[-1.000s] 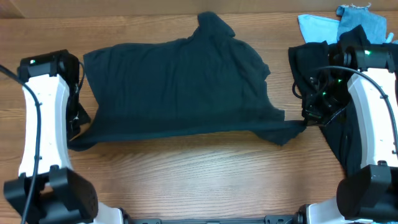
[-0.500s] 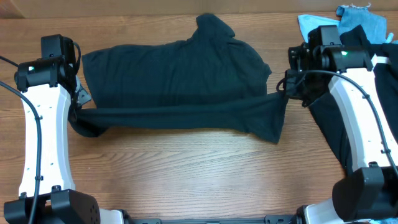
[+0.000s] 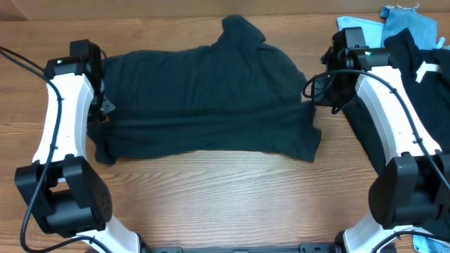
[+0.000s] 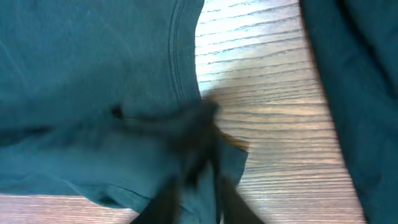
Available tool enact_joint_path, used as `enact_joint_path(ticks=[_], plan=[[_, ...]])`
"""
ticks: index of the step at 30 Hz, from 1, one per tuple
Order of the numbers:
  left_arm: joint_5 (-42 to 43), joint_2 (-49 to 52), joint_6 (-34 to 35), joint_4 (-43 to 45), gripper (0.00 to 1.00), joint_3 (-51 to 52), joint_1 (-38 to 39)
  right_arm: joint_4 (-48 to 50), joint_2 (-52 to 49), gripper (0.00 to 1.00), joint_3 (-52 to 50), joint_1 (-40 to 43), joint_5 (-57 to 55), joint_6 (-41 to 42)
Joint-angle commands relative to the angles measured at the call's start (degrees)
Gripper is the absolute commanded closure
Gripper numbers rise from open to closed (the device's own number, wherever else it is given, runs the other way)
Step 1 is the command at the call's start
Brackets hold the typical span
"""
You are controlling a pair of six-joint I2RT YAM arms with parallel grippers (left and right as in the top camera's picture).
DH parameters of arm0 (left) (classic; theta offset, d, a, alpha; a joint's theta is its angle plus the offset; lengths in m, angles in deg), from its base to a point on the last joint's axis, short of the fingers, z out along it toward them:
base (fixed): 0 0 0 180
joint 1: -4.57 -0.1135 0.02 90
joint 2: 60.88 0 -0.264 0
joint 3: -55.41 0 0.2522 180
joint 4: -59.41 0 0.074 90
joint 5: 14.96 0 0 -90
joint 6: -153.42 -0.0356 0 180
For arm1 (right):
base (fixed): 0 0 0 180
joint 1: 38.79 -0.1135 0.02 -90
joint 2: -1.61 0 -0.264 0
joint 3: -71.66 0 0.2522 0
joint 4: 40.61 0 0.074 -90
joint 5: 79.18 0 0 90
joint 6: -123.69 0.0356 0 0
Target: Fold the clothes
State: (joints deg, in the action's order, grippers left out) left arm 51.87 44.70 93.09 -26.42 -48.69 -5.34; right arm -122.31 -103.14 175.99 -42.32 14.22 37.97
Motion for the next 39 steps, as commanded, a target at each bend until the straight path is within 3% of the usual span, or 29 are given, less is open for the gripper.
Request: enact_joint_path(ticks=[1,4,9,13,18,21,26,29,33,34,35,36,39], plan=[[-0.33,0.9,-0.33,0.61,0.6,0.2,0.31,0.37,-0.85,0.57,0.13,-0.26,-0.74,0.24],[-0.33,0.81,-1.4,0.5,0.5,0.2,0.31,0.09,-0.85,0.56,0.13,-0.26,-0.72,0.24],[-0.81,0.59,-1.4,0.15,0.37,0.2,0.31,-1.57,-0.85,0.69,0.13,-1.27,1.11,0.2],[-0.72,-0.42,-1.4,-0.13,0.37,0.17,0.31,-1.66,-0.85,0.86,-0.24,-4.66,2.95,-1.22],[0.39,-5.42,-1.6,-0.68,0.31,0.17,0.31,1.62,-1.6,0.88,-5.77,-7.37,3.02,-1.73],[0.33,-9.18,-1.6,0.9,0.18,0.17,-0.26,5.84,-1.79,0.88,-11.32,-7.76,4.61,-2.58],[0.76,-9.35,-1.64,5.22,0.15,0.17,-1.33,13.14,-1.79,0.91,-16.46,-7.76,5.97,-3.78],[3.91,-9.31,-5.53,11.56,0.23,0.17,-1.49,15.5,-1.84,0.91,-17.79,-7.76,6.16,-3.93],[5.49,-9.29,-7.78,17.31,0.47,0.2,-1.49,15.91,-2.03,0.91,-17.88,-7.76,6.16,-3.91],[7.04,-9.09,-9.05,18.84,0.61,0.2,-1.49,16.0,-2.03,0.91,-17.88,-7.76,6.16,-3.91],[8.35,-8.81,-9.92,19.82,0.84,0.2,-1.49,16.04,-2.03,0.91,-17.88,-7.76,6.19,-3.91],[10.19,-8.11,-11.02,21.05,0.96,0.2,-1.49,16.09,-2.05,0.91,-17.88,-7.76,6.19,-3.91],[15.8,-4.5,-14.51,21.79,0.96,0.2,-1.7,16.24,-2.05,0.91,-17.88,-7.76,6.19,-3.91]])
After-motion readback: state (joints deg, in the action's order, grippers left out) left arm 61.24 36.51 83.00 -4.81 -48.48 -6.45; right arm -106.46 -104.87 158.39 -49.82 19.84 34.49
